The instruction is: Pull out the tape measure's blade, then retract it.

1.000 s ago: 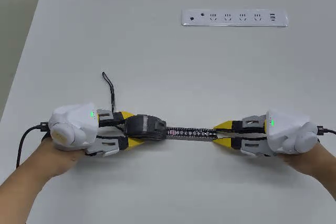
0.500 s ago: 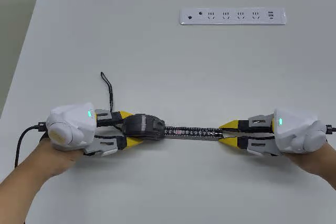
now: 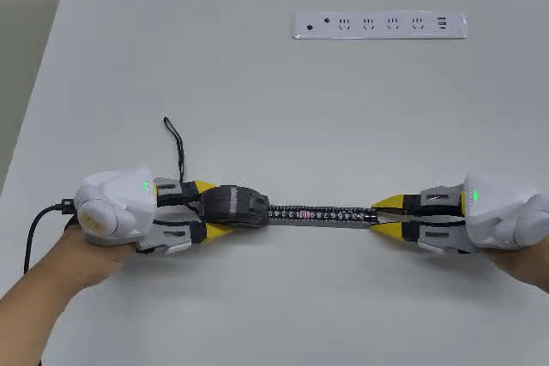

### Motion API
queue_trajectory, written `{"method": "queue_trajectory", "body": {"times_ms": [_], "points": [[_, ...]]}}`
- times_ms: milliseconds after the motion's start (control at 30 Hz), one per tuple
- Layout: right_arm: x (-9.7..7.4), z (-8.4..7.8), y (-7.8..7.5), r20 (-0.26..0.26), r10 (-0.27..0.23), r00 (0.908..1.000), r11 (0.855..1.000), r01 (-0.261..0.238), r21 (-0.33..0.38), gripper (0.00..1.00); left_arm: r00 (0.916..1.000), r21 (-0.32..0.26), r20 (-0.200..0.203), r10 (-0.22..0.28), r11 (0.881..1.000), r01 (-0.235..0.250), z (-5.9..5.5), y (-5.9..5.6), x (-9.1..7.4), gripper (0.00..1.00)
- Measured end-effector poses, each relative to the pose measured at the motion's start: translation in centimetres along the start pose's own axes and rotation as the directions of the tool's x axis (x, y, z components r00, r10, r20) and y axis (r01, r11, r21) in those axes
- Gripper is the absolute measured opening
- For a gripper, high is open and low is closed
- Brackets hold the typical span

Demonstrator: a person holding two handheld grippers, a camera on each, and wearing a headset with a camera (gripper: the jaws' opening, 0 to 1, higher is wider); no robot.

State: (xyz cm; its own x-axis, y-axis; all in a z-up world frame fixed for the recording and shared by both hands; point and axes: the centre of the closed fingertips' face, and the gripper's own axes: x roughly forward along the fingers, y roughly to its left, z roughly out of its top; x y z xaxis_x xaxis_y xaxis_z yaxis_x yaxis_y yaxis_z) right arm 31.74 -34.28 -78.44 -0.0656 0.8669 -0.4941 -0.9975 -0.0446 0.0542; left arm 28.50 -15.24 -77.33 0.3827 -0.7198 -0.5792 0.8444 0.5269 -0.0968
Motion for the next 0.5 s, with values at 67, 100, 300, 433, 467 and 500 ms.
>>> {"method": "queue_trajectory", "body": {"times_ms": [67,100,300,433,467,500], "points": [[-0.2,0.0,0.2,-0.003,0.001,1.0000,1.000,-0.001,0.000,0.08,1.0000,0.001,-0.001,0.000,1.000,0.000,0.0,0.0,0.0,0.27],[-0.3,0.0,0.3,-0.004,0.002,1.0000,1.000,-0.002,0.003,0.08,1.0000,0.002,-0.001,0.000,1.000,0.000,0.0,0.0,0.0,0.27],[-0.8,0.1,0.3,-0.008,0.001,1.0000,1.000,-0.001,0.001,0.08,1.0000,0.002,-0.004,0.001,1.000,-0.001,0.0,0.0,0.0,0.27],[-1.3,-0.1,0.2,-0.008,0.001,1.0000,1.000,-0.001,0.004,0.08,1.0000,-0.001,-0.004,0.001,1.000,-0.001,0.0,0.0,0.0,0.27],[-1.4,-0.2,0.2,-0.007,0.001,1.0000,1.000,-0.001,0.007,0.08,1.0000,-0.002,-0.004,0.001,1.000,-0.001,0.0,0.0,0.0,0.27],[-1.5,-0.2,0.2,-0.006,0.002,1.0000,1.000,-0.001,0.009,0.07,1.0000,-0.001,-0.004,0.001,1.000,-0.001,0.0,0.1,0.0,0.27]]}}
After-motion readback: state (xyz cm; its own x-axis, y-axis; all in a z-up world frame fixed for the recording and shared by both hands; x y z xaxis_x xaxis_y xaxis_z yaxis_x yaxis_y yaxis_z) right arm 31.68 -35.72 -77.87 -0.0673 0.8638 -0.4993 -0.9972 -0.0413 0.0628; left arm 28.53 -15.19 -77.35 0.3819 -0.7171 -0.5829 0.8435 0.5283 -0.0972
